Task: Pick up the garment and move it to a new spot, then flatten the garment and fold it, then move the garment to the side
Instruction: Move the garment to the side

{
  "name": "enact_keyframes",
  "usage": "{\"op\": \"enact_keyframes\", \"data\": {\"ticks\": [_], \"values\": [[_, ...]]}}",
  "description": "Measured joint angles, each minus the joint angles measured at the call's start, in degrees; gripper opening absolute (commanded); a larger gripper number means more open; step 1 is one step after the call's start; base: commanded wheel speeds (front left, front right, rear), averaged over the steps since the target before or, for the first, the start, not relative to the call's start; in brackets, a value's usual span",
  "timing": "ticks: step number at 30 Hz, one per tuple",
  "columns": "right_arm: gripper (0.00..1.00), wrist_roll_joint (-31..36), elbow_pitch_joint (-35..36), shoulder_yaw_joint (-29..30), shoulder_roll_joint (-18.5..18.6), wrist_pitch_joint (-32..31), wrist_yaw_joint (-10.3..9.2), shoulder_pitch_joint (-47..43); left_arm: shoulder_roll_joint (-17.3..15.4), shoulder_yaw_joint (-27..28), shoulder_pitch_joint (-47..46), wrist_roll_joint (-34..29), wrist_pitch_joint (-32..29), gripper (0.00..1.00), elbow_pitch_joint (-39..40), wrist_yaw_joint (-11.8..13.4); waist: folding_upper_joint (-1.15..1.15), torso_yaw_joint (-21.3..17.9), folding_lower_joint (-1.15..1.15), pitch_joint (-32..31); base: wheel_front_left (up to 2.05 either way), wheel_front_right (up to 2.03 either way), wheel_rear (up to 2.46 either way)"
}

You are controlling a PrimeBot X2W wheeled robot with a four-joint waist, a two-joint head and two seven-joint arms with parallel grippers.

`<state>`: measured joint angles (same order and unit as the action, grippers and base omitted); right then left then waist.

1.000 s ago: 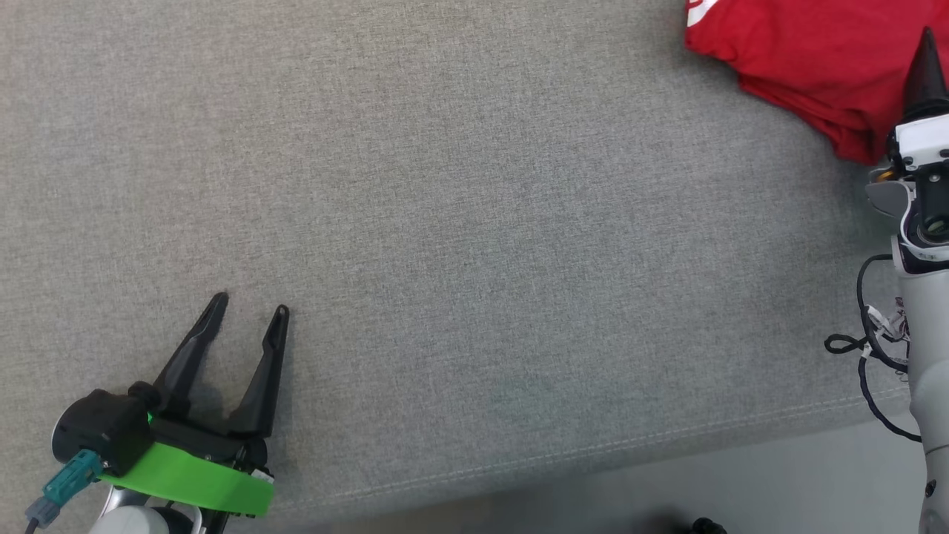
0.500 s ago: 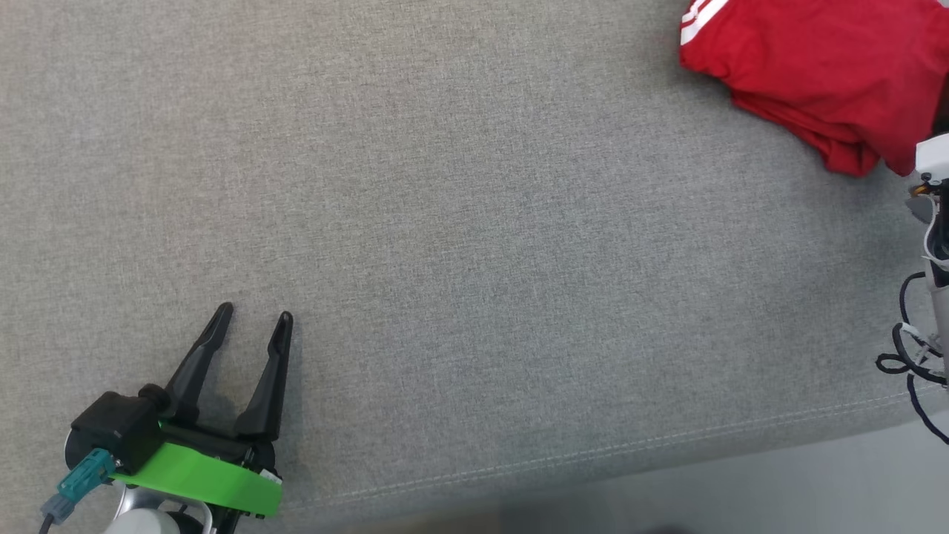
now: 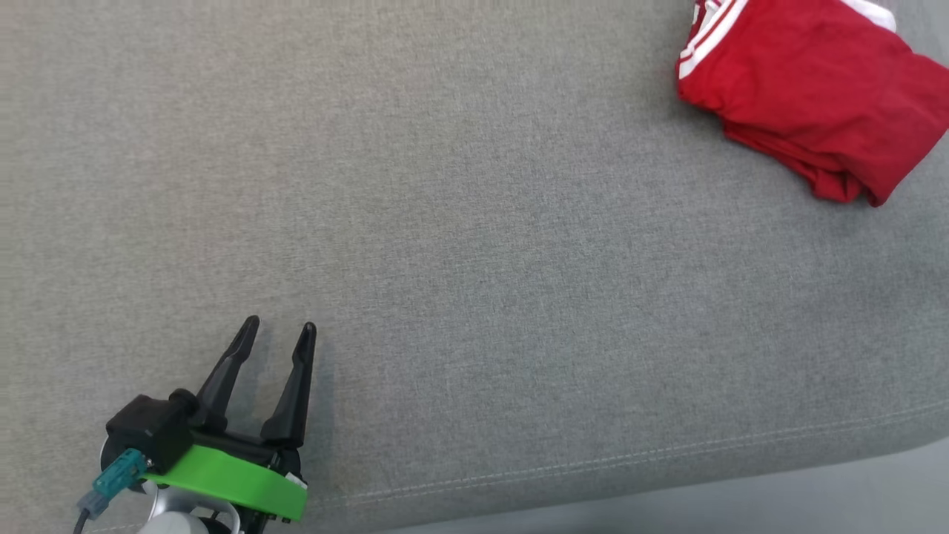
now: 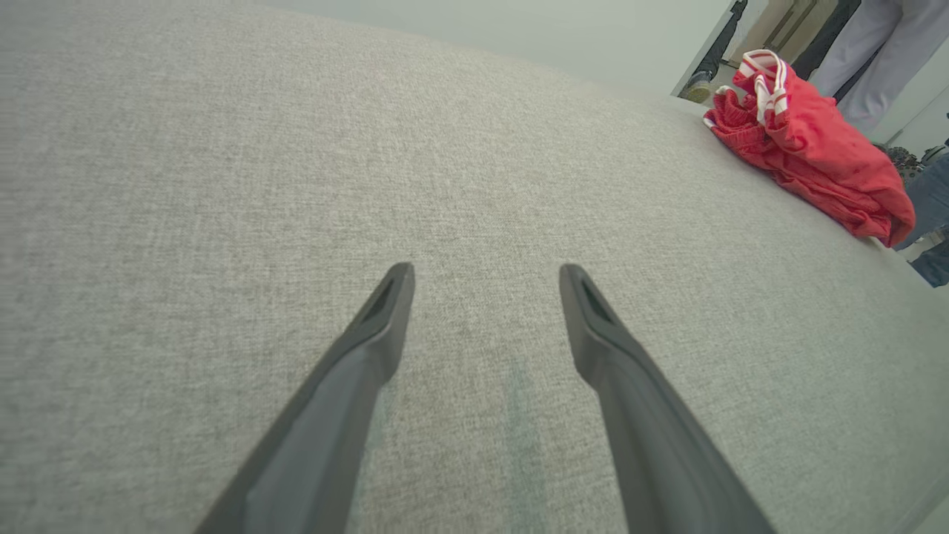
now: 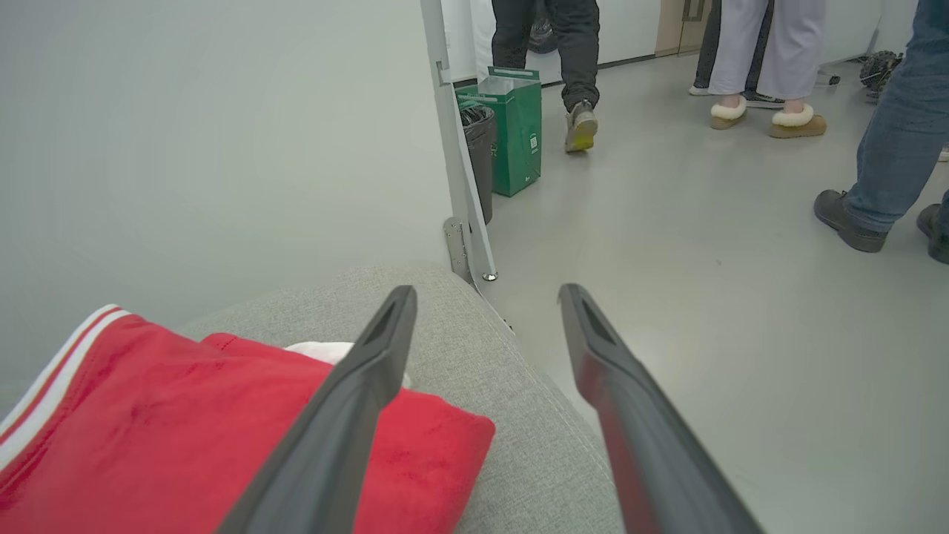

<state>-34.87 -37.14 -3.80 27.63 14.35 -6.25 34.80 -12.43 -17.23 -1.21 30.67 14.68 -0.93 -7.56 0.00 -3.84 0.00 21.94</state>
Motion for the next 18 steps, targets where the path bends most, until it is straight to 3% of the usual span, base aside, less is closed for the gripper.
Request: {"op": "enact_keyframes", "data": {"ticks": [14, 18], "values": [[1.0, 4.3, 11.2, 3.1, -2.4, 0.1, -0.49, -10.9, 2.6, 3.3, 0.2, -0.2, 0.0, 1.0, -4.0, 0.2, 0.0, 3.4, 0.0, -8.7, 0.0, 0.0, 0.0], [1.0, 6.6, 14.1, 2.9, -4.8, 0.1, -0.85, -16.5, 2.7, 4.8, 1.0, -0.7, 0.0, 1.0, -4.6, 0.7, 0.0, 4.5, 0.0, -11.7, 0.0, 0.0, 0.0]]}}
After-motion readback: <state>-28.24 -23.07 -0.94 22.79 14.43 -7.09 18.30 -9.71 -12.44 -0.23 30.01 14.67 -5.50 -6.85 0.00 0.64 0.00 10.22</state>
